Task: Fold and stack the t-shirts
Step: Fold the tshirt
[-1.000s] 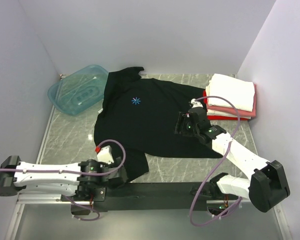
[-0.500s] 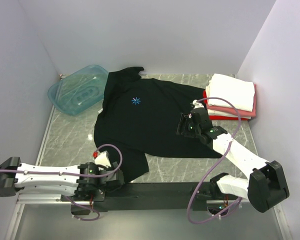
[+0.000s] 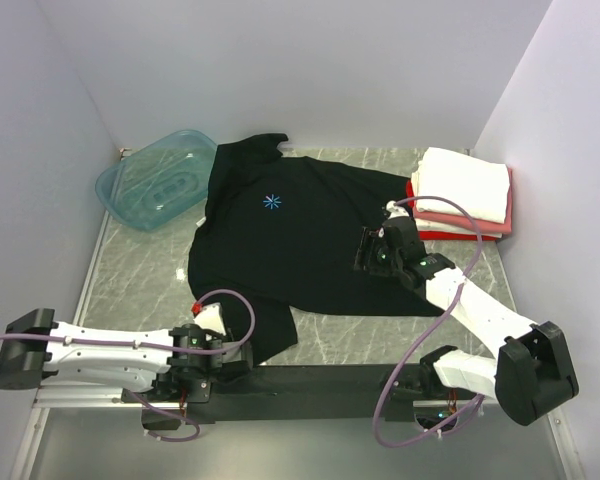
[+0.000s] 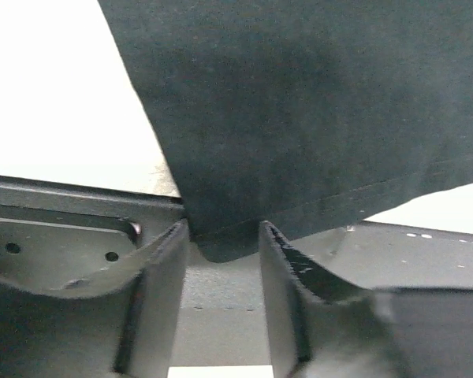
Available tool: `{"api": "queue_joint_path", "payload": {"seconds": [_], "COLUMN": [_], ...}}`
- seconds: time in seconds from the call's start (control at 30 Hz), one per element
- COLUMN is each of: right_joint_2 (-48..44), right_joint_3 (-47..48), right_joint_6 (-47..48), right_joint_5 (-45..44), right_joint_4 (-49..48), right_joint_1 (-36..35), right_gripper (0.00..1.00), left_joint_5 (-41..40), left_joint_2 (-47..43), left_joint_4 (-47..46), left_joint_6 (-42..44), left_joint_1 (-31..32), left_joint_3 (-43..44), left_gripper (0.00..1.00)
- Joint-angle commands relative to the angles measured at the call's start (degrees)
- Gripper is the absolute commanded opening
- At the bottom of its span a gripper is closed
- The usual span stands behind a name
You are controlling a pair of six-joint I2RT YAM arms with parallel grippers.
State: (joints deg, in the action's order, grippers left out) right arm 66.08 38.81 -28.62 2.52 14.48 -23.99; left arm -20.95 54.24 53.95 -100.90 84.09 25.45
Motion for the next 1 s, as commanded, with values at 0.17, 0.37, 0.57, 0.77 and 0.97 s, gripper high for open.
{"api": "queue_joint_path", "payload": {"seconds": [0.17, 0.37, 0.57, 0.77, 0.97], "right_joint_2": [-2.63, -2.72, -2.45, -2.45, -3.94], "right_joint_3": [-1.45, -1.54, -1.72, -1.98, -1.81], "right_joint_6": [0.85, 0.85, 0.94, 0.85, 0.94], "right_joint_5": [0.11, 0.11, 0.11, 0.46, -1.72], "right_joint_4": [-1.91, -1.91, -1.82, -2.0, 0.37], "right_joint_1": [0.52, 0.61, 0.61, 0.61, 0.7], "right_gripper": [0.71, 0.71, 0.7, 0.71, 0.7], "left_joint_5": [4.43, 2.85, -0.57, -4.19, -5.5], "left_joint_2": [3.42, 2.28, 2.19, 1.49, 2.1], "left_joint_4": [-5.0, -5.79, -8.34, -14.82, -20.39], "left_joint_6": [0.44, 0.0, 1.23, 12.96, 28.89], "left_joint_1": [0.37, 0.37, 0.19, -8.31, -20.89], "left_joint_3": [-2.25, -2.34, -1.02, 2.32, 10.83], "left_gripper": [0.19, 0.0, 0.0, 0.0, 0.0]}}
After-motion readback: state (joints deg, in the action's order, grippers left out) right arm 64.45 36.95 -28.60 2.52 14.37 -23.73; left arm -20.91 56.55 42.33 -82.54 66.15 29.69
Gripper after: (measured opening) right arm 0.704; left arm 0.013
